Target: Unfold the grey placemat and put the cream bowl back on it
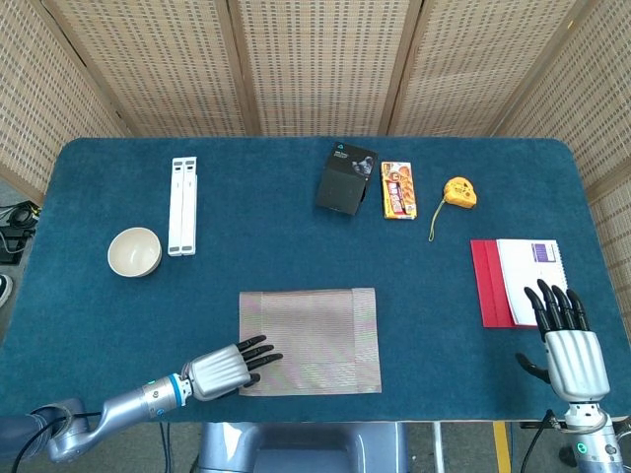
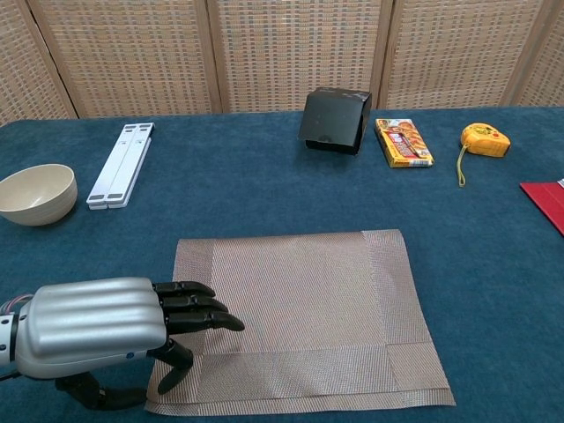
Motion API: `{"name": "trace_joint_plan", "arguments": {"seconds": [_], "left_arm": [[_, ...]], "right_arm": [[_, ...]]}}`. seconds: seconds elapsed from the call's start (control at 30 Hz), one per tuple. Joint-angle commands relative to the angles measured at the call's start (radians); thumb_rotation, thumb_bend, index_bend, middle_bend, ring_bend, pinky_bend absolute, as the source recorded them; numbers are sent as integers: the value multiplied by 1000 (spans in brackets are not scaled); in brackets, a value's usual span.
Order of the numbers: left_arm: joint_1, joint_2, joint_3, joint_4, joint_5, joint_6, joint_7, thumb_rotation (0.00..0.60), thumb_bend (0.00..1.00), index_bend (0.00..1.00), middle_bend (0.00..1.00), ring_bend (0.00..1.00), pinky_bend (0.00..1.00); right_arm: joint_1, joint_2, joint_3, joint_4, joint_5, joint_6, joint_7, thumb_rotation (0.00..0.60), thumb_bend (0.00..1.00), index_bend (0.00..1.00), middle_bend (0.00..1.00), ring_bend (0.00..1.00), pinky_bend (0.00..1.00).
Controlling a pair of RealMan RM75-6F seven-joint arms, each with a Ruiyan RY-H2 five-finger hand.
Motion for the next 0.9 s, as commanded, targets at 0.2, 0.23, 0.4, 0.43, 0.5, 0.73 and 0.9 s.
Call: {"name": "trace_joint_plan", "arguments": {"seconds": [0.2,0.23,0.4,0.43,0.5,0.73,0.9], "left_arm": [[-2,-3,-2,-5,-16,-2,11,600,458,546,0,0,0],[-3,-3,-2,-6,-17,-1,10,600,469,553,0,0,0],[-4,-3,-6,-9,-20,10,15,600,478,555,0,0,0],[-5,-3,-6,-10,-21,10,15,600,479,558,0,0,0],[-6,-3,-9,-12,-25,9,18,600,487,572,0,0,0],[-5,-15,-18,-10,-40,12,27,600,512,724,0,0,0],[-4,-22,-20,-9,-45,19,23,600,532,758,0,0,0]], "right_arm": [[-1,3,-2,-4,-5,3,4,600,0,33,0,0,0],[-2,3,-3,-4,-5,4,4,600,0,33,0,0,0],[-3,3,-3,-5,-8,8,2,600,0,33,0,0,0],[-3,3,-3,-5,-8,8,3,600,0,33,0,0,0],[-3,4,-3,-5,-8,8,3,600,0,32,0,0,0],[-3,4,-3,-5,-11,11,6,600,0,33,0,0,0],[-4,4,-4,-6,-14,13,6,600,0,32,0,0,0]]}}
